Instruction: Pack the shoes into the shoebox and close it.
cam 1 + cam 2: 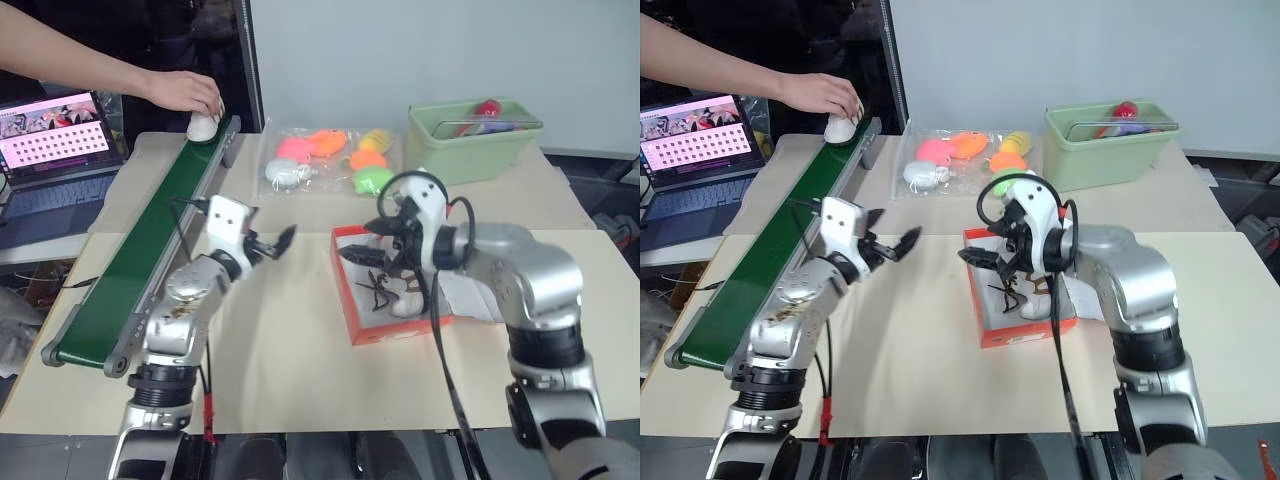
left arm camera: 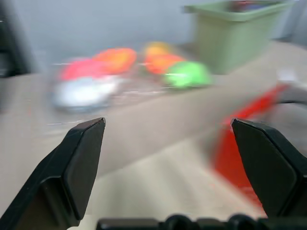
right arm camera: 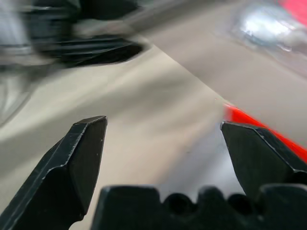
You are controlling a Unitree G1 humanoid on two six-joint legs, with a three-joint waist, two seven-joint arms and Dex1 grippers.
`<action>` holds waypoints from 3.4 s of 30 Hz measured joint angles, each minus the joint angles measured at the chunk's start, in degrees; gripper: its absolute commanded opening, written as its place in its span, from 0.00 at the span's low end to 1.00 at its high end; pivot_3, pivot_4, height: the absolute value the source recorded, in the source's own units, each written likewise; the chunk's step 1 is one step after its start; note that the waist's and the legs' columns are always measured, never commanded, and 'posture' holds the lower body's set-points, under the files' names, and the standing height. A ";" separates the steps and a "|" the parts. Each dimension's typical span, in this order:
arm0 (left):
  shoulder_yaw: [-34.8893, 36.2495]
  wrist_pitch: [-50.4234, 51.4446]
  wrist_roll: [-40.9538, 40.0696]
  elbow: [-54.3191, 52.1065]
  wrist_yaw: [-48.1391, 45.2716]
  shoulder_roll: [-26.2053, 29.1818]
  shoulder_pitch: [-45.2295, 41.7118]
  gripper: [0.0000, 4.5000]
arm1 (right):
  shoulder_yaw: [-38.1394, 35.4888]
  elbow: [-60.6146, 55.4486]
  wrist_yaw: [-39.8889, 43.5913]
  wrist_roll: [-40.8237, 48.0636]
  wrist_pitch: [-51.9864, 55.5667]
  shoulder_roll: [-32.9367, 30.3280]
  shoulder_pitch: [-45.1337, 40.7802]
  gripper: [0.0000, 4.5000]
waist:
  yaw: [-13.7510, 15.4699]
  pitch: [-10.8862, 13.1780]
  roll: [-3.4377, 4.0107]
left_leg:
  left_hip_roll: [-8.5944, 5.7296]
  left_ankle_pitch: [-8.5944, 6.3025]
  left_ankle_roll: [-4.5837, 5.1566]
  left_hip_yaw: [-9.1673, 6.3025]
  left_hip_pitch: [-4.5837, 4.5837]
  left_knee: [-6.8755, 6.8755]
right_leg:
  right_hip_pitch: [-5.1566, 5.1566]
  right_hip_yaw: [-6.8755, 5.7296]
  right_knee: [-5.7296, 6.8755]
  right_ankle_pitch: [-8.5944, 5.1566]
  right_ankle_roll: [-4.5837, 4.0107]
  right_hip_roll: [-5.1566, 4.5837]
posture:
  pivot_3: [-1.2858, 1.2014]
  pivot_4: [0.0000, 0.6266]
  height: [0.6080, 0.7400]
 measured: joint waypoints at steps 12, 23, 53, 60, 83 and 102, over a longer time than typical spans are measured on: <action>13.93 -3.62 -1.07 6.28 -3.21 12.62 10.26 1.00 | 1.53 -4.11 -8.22 -1.86 -9.45 1.75 10.71 0.99 | -0.68 0.00 -0.05 | 0.08 0.00 -0.02 0.10 0.29 0.00 | 0.07 0.07 0.06 -0.03 -0.03 0.06 | 0.52 0.24 0.92; 17.86 -0.51 -0.96 6.81 -3.05 17.34 13.94 1.00 | 7.20 0.92 -14.64 -3.62 -10.71 9.75 4.84 0.99 | -0.32 -0.01 -0.23 | 0.05 0.00 -0.03 0.10 0.28 0.00 | 0.06 0.05 0.05 -0.03 -0.03 -0.01 | 0.52 0.24 0.92; 10.29 23.44 -0.34 15.20 -3.10 26.44 -2.90 1.00 | 6.85 -1.40 -20.96 -1.46 -10.59 12.78 8.14 0.99 | -0.72 0.05 -0.54 | 0.11 0.01 -0.06 0.12 0.28 -0.13 | -0.08 0.03 0.14 -0.05 -0.04 0.06 | 0.52 0.24 0.92; 10.14 23.70 0.37 14.55 -2.66 25.42 -0.62 0.69 | 6.22 -2.16 -21.39 -0.05 -9.33 12.73 7.53 1.00 | -0.25 0.05 -0.53 | 0.08 0.01 -0.06 0.12 0.35 -0.13 | -0.01 0.02 0.18 -0.05 -0.04 0.02 | 0.52 0.24 0.92; 8.98 14.53 3.91 13.46 6.88 15.06 -7.36 0.33 | 1.47 -1.41 -25.13 3.68 -7.48 16.81 5.20 1.00 | 1.07 0.03 -0.60 | 0.07 0.04 -0.10 0.09 0.18 -0.08 | -0.05 -0.01 0.16 -0.02 -0.06 0.00 | 0.52 0.24 0.92; 1.33 24.02 -18.49 -18.39 9.57 -14.73 -6.73 0.33 | -23.06 13.83 -44.39 32.52 3.24 30.85 -6.16 1.00 | -1.09 0.00 -0.53 | 0.09 0.04 -0.08 0.11 0.04 -0.06 | -0.13 0.06 0.15 0.12 -0.02 0.04 | 0.52 0.24 0.92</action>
